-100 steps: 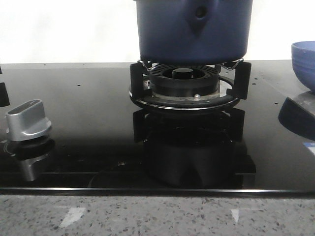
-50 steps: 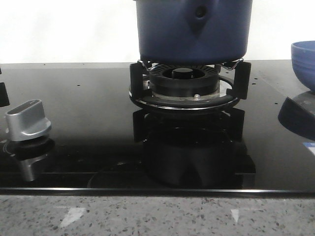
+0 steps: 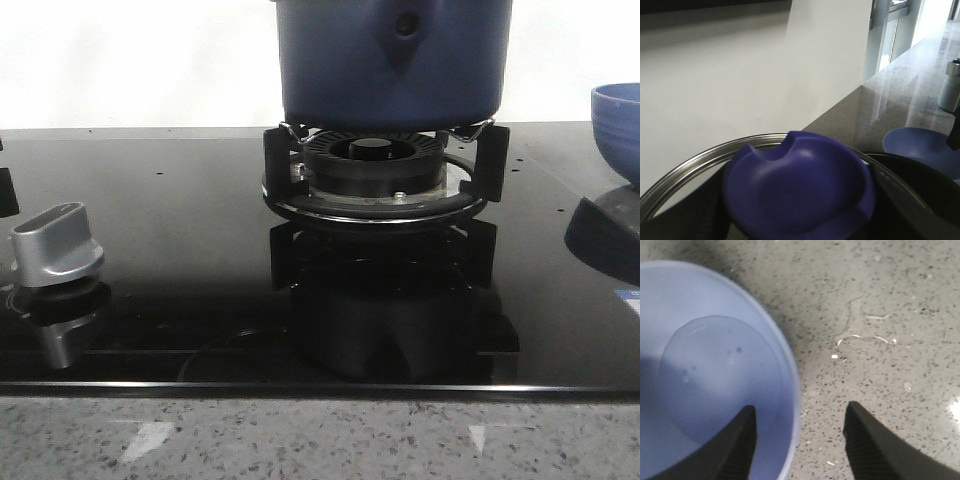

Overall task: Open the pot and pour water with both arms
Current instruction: 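Lift the blue bowl with the right gripper and carry it over the pot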

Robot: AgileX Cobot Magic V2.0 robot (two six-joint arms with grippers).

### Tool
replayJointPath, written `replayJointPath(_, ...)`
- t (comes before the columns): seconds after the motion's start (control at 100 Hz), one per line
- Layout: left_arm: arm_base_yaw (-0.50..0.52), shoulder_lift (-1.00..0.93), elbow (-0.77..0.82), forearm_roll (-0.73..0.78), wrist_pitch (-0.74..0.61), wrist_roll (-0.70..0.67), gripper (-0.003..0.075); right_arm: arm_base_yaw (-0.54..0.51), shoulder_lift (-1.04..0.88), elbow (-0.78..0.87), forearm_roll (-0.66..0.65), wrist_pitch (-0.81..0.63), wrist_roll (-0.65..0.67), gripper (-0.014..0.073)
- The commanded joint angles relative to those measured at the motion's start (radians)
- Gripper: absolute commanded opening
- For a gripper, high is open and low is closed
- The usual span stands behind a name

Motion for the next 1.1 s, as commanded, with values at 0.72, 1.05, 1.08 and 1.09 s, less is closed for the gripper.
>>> replayJointPath(0.72,0.006,-0.058,-0.043,-0.09,0.005,-0.009,0.0335,-0.019,0.037,-0.032,0.087,-0.046,0.003,0.0102)
replayJointPath(1.05,0.007,-0.058,-0.043,-0.09,-0.045,-0.009,0.0335,-0.017,0.011,-0.032,0.102,-0.106,0.003,-0.0073)
replayJointPath(1.08,0.007,-0.058,-0.043,-0.09,-0.045,-0.009,0.0335,-0.015,0.002,-0.032,0.107,-0.119,0.003,-0.0073)
replayJointPath(1.09,0.007,-0.058,-0.043,-0.09,-0.045,-0.009,0.0335,-0.013,-0.004,-0.033,0.11,-0.126,0.003,-0.0073)
